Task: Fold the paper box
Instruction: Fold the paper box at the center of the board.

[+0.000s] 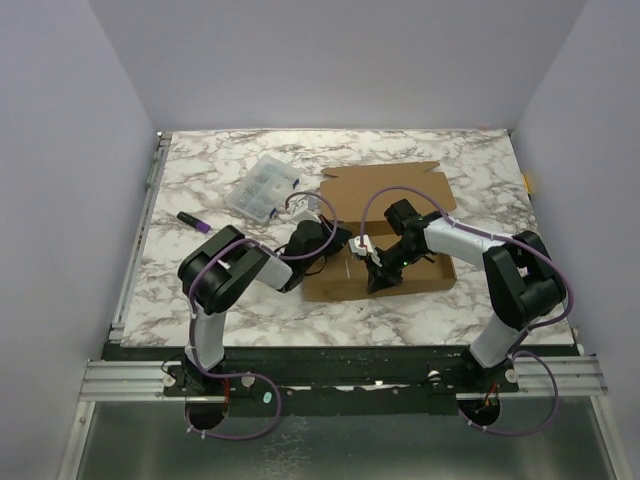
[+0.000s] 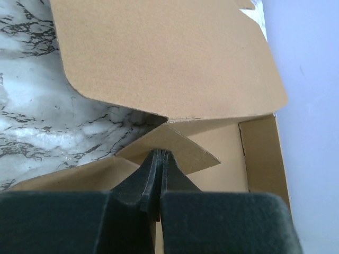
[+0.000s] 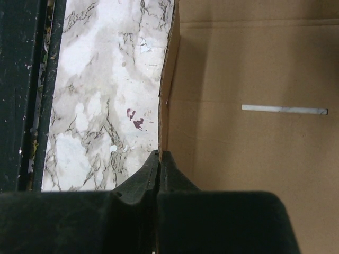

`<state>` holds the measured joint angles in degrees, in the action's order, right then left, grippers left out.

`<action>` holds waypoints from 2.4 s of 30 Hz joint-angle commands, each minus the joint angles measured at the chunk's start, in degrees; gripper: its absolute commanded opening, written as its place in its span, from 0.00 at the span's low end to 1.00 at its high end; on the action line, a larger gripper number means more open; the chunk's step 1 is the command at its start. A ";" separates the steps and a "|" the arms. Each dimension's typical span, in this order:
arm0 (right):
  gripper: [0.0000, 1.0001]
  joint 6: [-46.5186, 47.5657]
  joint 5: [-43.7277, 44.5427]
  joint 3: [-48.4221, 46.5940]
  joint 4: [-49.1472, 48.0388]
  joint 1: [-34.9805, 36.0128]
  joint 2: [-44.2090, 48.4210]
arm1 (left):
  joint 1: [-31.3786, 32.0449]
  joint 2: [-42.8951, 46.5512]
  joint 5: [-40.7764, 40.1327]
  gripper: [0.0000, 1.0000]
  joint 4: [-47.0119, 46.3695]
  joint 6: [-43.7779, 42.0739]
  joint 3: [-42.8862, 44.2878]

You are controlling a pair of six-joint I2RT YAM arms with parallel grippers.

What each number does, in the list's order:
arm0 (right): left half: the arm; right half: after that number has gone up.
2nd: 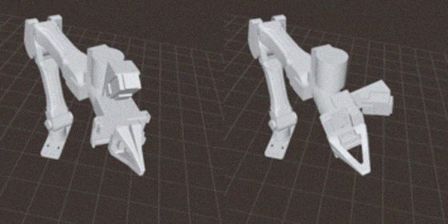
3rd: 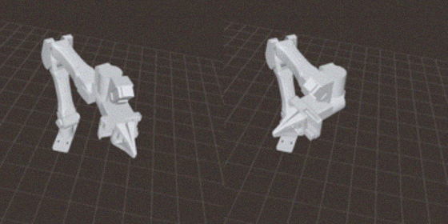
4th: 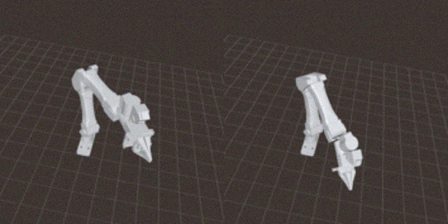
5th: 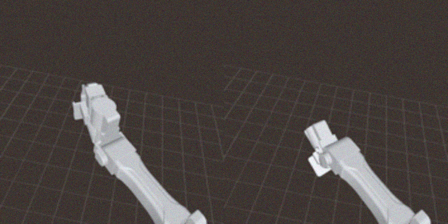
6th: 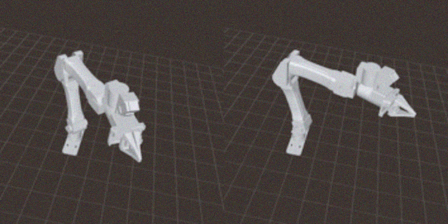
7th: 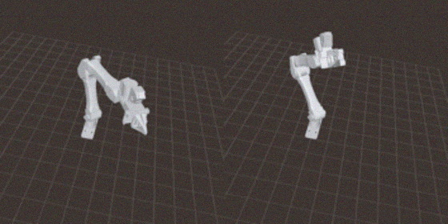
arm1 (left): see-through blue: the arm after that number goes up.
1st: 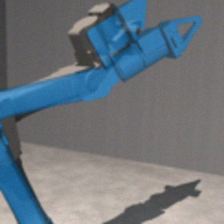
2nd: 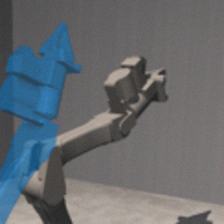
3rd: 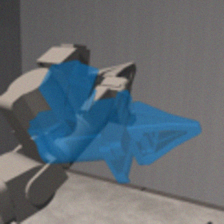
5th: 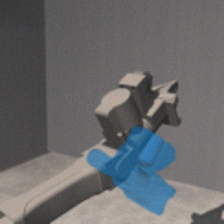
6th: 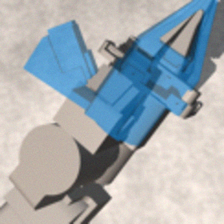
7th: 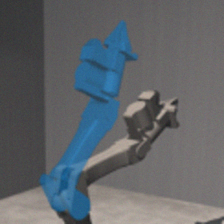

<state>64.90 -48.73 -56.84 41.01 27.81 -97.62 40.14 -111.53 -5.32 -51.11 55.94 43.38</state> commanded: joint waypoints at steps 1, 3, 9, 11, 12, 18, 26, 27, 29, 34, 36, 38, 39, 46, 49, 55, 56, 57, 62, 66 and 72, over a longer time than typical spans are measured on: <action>0.00 -0.13 -0.49 -0.57 0.80 0.81 -1.18 | 1.93 -2.25 -9.38 0.00 -1.73 2.45 1.00; 0.00 -0.21 -0.47 -0.59 0.82 0.84 -1.23 | 2.49 -2.67 -12.16 0.00 -1.98 3.09 0.86; 0.00 -0.60 0.24 -0.77 0.82 0.83 -1.49 | 2.94 -4.24 -14.27 0.00 -7.42 2.46 0.56; 0.00 -0.97 0.51 -0.89 0.90 0.81 -1.75 | 2.98 -3.32 -12.25 0.00 -10.88 0.66 -0.31; 0.00 -1.19 0.62 -1.12 0.98 0.79 -1.78 | 3.27 -1.80 -11.18 0.00 -12.44 -0.84 -1.30; 0.00 -2.32 0.84 -1.10 0.90 0.66 -0.47 | 3.48 15.90 -3.62 0.13 -11.53 -11.67 -14.17; 0.00 -2.79 -0.97 2.26 1.50 0.66 1.55 | 4.22 48.64 -1.09 0.26 24.09 -15.72 -23.95; 0.00 -3.04 -1.09 2.02 1.52 0.65 1.03 | 4.68 51.47 -0.26 0.24 28.49 -14.56 -24.41; 0.00 -3.95 -1.05 1.41 1.36 0.65 -0.02 | 6.77 55.92 1.05 0.21 34.93 -11.75 -25.61; 0.00 -5.27 -1.22 0.98 1.03 0.66 -1.37 | 15.25 60.73 -0.74 0.16 41.53 -2.16 -27.63; 0.00 -5.52 -1.03 1.08 0.67 0.66 -1.34 | 19.55 59.87 -4.77 0.15 41.81 0.63 -27.63; 0.00 -5.73 -0.93 1.02 0.60 0.66 -1.38 | 22.93 56.98 -8.65 0.16 40.81 2.42 -27.57; 0.00 -5.83 -0.93 0.94 0.56 0.66 -1.35 | 23.75 54.84 -9.82 0.15 39.39 2.83 -27.56; 0.00 -6.17 -1.66 1.35 0.27 0.66 -0.31 | 24.85 40.89 -23.05 0.13 24.93 9.15 -28.82; 0.00 -6.12 -2.13 1.43 0.31 0.75 -0.58 | 24.81 36.55 -25.88 0.12 19.44 8.80 -27.83; 0.00 -5.84 -2.99 1.53 0.57 0.84 -0.60 | 24.89 29.28 -23.89 0.10 14.79 6.47 -23.14; 0.00 -5.82 -2.95 1.55 0.56 0.84 -0.57 | 24.90 28.73 -23.54 0.10 14.17 6.68 -23.08; 0.00 -5.96 -2.95 1.58 0.44 0.84 -0.43 | 24.90 28.46 -23.09 0.09 13.55 6.76 -23.00; 0.00 -6.37 -3.14 1.50 0.12 0.83 -0.64 | 25.51 28.62 -24.61 0.09 13.39 7.66 -23.49; 0.00 -6.80 -3.53 1.45 -0.09 1.28 -0.69 | 25.51 26.83 -24.46 0.09 12.38 6.39 -21.65; 0.00 -10.08 -3.21 1.35 -2.75 2.81 -0.41 | 25.51 20.32 -19.13 0.07 4.93 5.02 -17.85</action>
<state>57.80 -50.22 -55.75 41.15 28.16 -97.51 64.75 -87.72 -30.15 -35.14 61.25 21.34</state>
